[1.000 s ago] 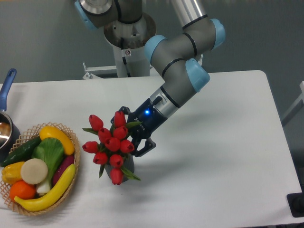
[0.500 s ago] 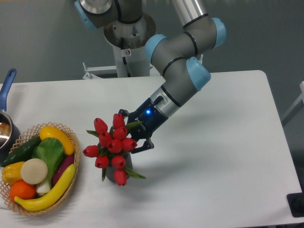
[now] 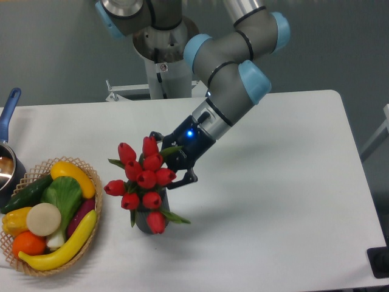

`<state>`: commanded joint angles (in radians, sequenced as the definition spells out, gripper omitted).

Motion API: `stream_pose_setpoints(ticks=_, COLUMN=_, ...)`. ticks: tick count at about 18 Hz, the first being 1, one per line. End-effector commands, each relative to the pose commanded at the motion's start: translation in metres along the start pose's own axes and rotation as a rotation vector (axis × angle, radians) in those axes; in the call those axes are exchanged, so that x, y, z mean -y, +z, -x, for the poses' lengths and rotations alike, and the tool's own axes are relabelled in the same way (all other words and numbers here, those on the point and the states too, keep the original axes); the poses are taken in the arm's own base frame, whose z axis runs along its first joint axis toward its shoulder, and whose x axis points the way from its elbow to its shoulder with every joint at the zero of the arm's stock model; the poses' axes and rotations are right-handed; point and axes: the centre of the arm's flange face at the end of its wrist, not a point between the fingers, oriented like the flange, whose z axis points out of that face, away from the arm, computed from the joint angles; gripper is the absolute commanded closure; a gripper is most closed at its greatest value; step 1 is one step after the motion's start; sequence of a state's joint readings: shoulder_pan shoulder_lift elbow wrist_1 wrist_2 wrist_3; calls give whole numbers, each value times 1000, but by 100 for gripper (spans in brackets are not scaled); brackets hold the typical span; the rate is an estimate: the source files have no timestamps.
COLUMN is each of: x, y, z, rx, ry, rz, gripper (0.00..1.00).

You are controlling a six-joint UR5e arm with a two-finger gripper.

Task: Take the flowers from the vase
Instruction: 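Lift the gripped tulip bouquet up out of the grey vase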

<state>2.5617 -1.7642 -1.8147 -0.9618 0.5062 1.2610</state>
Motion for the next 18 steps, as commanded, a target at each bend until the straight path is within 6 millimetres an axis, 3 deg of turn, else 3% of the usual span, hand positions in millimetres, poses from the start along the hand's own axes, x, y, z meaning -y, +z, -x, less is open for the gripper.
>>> stream_pose_setpoints(ticks=10, x=57, y=-37, z=-20, rx=66, ry=32, rz=-26, gripper=59)
stream_pose_setpoints(ticks=18, x=106, y=-65, z=-17, rx=117, ry=6, rz=-53, gripper=59)
